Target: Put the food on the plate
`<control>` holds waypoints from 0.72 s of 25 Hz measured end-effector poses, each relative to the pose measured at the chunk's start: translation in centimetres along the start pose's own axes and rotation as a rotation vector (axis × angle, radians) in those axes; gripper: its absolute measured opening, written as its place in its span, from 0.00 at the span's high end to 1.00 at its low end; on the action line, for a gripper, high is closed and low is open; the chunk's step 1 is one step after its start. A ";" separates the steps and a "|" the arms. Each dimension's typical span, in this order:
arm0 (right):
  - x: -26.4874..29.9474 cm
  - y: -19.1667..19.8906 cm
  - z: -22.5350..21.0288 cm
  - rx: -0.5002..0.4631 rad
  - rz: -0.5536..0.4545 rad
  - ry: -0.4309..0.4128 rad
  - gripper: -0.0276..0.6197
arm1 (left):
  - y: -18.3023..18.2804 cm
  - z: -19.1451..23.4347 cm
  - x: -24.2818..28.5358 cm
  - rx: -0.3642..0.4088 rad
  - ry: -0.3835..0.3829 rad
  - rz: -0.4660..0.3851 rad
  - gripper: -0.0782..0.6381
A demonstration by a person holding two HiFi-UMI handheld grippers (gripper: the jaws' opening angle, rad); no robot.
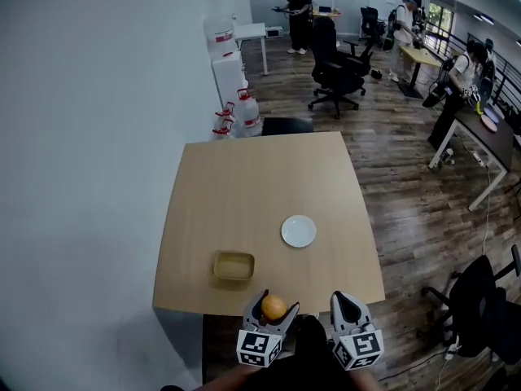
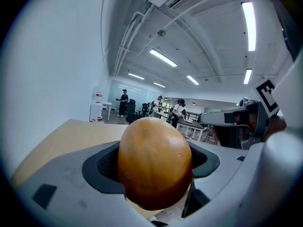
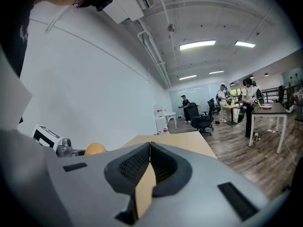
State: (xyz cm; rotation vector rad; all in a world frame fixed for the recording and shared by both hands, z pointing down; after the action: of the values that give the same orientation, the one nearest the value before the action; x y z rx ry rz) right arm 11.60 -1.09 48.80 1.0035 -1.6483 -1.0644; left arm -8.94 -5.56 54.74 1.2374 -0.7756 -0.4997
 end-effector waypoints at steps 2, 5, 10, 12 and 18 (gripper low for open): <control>1.9 -0.6 -1.5 0.012 0.004 -0.020 0.86 | -0.3 0.5 2.6 -0.013 0.022 -0.023 0.41; 4.6 -1.8 -3.6 0.027 0.003 -0.047 0.86 | -0.8 1.6 6.1 -0.028 0.037 -0.028 0.41; 9.6 -3.1 -7.3 0.061 0.002 -0.061 0.86 | -0.8 3.9 12.1 -0.016 -0.004 0.042 0.41; 11.3 -3.9 -8.3 0.064 0.005 -0.077 0.86 | -0.8 4.9 14.0 -0.043 -0.020 0.059 0.41; 15.0 -4.8 -10.2 0.043 0.032 -0.148 0.86 | 0.2 7.1 18.5 -0.102 -0.069 0.101 0.41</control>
State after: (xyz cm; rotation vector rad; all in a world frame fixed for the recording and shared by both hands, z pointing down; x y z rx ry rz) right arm 18.09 -18.62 50.32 0.9418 -1.8073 -1.1085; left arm -2.20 -23.30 60.52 1.0858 -0.8567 -0.4953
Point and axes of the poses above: the fingertips, and each gripper's own axes: x forward along the fingers, z to its left, y out of its underside, the point moved 9 cm from there along -x, backward along the fingers, and after that the axes turned 4 degrees about x, right-handed, at the moved point
